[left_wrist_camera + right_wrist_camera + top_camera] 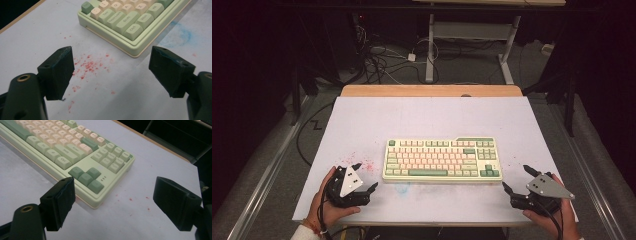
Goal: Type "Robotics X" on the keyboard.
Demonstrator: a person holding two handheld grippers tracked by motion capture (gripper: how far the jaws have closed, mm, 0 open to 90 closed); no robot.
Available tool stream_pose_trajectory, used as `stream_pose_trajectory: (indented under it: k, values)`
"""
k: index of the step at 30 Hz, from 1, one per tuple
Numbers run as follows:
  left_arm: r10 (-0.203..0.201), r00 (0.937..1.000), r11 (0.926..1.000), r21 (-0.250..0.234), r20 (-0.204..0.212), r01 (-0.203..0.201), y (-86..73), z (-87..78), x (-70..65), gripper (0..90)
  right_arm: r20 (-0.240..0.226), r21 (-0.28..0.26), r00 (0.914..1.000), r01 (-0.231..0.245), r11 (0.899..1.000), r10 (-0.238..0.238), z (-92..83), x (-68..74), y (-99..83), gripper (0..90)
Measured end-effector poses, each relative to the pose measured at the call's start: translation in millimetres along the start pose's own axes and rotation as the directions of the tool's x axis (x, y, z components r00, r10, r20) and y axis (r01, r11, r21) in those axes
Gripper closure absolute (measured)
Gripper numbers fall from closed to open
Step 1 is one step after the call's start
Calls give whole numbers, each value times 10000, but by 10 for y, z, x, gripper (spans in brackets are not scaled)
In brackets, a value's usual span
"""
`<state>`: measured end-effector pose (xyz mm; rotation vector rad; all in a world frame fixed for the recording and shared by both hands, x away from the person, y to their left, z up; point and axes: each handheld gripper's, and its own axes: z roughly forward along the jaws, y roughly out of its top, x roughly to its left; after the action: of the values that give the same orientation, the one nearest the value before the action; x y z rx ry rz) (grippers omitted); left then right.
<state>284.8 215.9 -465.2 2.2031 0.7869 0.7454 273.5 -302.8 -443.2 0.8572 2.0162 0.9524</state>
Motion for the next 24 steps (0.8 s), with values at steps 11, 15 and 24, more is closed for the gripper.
stream_pose_trajectory:
  k: [11, 15, 24]
  values:
    - [-96, 9999, 9999, -77, 119, 97, -43, -19, 30, 182, -13, 201, 9997, 228, 9995, -227, 32, 37, 22, 184]
    - [-4, 9999, 10000, -96, 128, 5, -31, -17, 19, 181, -66, 433, 9998, 205, 9989, -202, 35, 36, -1, 185]
    - [-301, 9995, 9994, -184, 98, 303, -18, -28, 40, 181, -586, 412, 9983, 68, 9991, -43, 28, 15, 39, 230]
